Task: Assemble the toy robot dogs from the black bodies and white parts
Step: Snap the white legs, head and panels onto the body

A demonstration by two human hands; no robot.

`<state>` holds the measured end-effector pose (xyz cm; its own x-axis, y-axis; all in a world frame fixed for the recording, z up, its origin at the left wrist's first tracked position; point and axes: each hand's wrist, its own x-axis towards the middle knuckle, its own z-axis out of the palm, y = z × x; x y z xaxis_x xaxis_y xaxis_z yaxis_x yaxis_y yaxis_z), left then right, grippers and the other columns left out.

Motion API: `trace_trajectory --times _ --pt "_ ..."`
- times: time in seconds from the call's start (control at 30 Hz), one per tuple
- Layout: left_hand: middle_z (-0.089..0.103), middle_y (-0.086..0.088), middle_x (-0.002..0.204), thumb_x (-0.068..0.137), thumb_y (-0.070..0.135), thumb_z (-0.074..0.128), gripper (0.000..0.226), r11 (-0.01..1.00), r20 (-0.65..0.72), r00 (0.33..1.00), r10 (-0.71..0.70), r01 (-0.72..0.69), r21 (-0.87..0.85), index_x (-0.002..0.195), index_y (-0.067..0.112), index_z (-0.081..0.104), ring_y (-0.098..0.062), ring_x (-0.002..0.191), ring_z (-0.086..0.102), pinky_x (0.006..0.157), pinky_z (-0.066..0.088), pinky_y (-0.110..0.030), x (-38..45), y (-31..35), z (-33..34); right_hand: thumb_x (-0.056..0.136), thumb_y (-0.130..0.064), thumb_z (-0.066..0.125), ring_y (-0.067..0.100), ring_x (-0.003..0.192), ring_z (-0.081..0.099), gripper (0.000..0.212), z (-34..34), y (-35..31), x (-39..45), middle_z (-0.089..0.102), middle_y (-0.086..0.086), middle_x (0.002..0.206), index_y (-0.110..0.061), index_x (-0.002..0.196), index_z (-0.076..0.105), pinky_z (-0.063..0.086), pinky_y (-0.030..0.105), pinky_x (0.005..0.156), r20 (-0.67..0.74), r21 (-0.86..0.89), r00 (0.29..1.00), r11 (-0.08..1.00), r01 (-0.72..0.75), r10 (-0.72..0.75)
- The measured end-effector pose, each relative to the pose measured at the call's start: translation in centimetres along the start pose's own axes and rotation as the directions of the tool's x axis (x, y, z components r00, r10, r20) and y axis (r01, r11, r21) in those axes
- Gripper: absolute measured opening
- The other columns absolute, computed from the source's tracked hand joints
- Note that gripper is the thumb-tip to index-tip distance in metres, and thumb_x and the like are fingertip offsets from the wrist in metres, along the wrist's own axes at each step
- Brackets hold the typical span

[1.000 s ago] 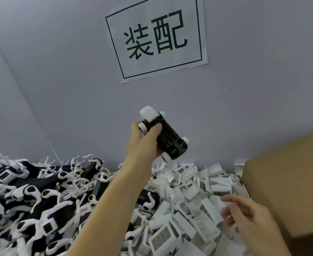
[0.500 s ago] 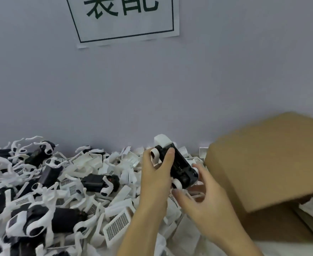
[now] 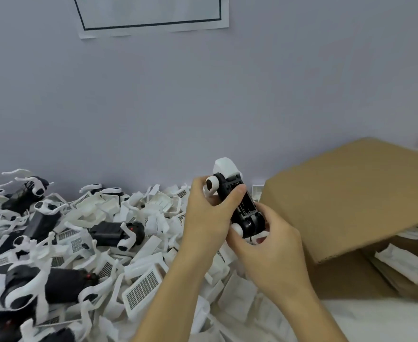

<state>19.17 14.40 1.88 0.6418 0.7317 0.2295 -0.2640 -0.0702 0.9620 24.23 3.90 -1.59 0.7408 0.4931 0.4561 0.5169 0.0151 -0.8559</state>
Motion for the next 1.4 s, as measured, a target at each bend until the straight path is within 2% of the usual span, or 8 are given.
trace_trajectory --times 0.2,0.47,0.57,0.67,0.8,0.93,1.1,1.4 --pt "0.079 -0.001 0.089 0.092 0.019 0.075 0.031 1.0 0.112 0.994 0.017 -0.017 -0.003 0.107 0.024 0.048 -0.016 0.081 0.077 0.061 0.058 -0.021 -0.4 0.0 0.5 0.076 -0.036 0.08 0.007 0.072 0.066 0.018 -0.7 0.2 0.2 0.071 -0.014 0.075 -0.033 0.09 0.068 0.051 0.02 0.059 -0.052 -0.048 0.998 0.999 0.018 -0.021" --pt "0.078 -0.001 0.095 0.092 0.015 0.073 0.032 0.996 0.1 0.992 0.072 -0.077 0.049 0.111 0.031 0.053 -0.017 0.083 0.076 0.062 0.06 -0.025 -0.6 0.4 0.6 0.084 -0.028 0.077 0.0 0.082 0.071 0.023 -0.2 0.6 0.3 0.074 -0.019 0.09 -0.038 0.102 0.067 0.055 0.019 0.066 0.044 0.039 0.999 0.999 -0.012 0.011" --pt "0.076 0.0 0.101 0.092 0.007 0.071 0.036 0.99 0.087 0.989 0.119 -0.125 0.07 0.109 0.036 0.058 -0.018 0.083 0.076 0.067 0.064 -0.036 -0.4 0.3 0.4 0.087 -0.021 0.076 -0.008 0.1 0.066 0.038 -0.2 0.3 0.4 0.072 -0.025 0.105 -0.048 0.111 0.064 0.048 0.005 0.075 0.169 0.158 0.986 0.987 -0.03 0.003" --pt "0.075 0.005 0.1 0.089 -0.002 0.069 0.052 0.97 0.122 0.975 0.184 -0.201 0.137 0.109 0.044 0.061 -0.018 0.082 0.075 0.064 0.063 -0.032 -0.3 0.2 0.2 0.094 -0.016 0.069 -0.02 0.11 0.056 0.051 -0.9 0.0 0.7 0.065 -0.039 0.111 -0.064 0.109 0.061 0.044 -0.001 0.078 0.123 0.245 0.992 0.968 -0.054 0.024" --pt "0.075 0.006 0.094 0.088 -0.002 0.066 0.073 0.882 0.301 0.918 0.259 -0.352 0.315 0.128 0.053 0.04 -0.021 0.08 0.072 0.072 0.062 -0.037 -0.5 -0.2 0.2 0.085 -0.035 0.077 0.003 0.121 0.062 0.054 -2.0 -0.1 1.4 0.069 -0.013 0.124 -0.028 0.134 0.056 0.054 0.02 0.092 0.019 0.386 0.996 0.918 -0.093 0.093" --pt "0.073 0.029 0.089 0.084 0.004 0.076 0.088 0.788 0.369 0.886 0.281 -0.433 0.437 0.128 0.051 0.016 0.003 0.079 0.067 0.07 0.045 -0.006 -0.9 -0.8 1.1 0.055 -0.06 0.075 -0.004 0.091 0.071 0.069 -2.5 -0.7 1.7 0.075 -0.016 0.097 -0.032 0.117 0.061 0.052 0.009 0.069 -0.1 0.395 0.981 0.912 -0.112 0.165" --pt "0.066 0.041 0.077 0.08 0.013 0.082 0.072 0.737 0.389 0.882 0.264 -0.445 0.509 0.106 0.046 0.023 0.013 0.078 0.061 0.07 0.039 -0.001 -1.0 -0.8 1.4 0.079 -0.038 0.082 0.014 0.074 0.073 0.026 -2.9 -0.5 1.9 0.075 -0.002 0.078 -0.016 0.089 0.073 0.06 0.032 0.067 -0.134 0.369 0.973 0.92 -0.128 0.189" --pt "0.076 0.024 0.092 0.078 0.017 0.085 0.04 0.807 0.361 0.915 0.183 -0.349 0.476 0.096 0.041 0.058 0.002 0.081 0.068 0.067 0.046 -0.009 -1.3 0.3 1.2 0.077 -0.044 0.082 0.019 0.077 0.073 0.026 -2.7 -0.5 1.8 0.076 -0.002 0.078 -0.019 0.082 0.074 0.061 0.048 0.076 -0.241 0.282 0.95 0.951 -0.128 0.2"
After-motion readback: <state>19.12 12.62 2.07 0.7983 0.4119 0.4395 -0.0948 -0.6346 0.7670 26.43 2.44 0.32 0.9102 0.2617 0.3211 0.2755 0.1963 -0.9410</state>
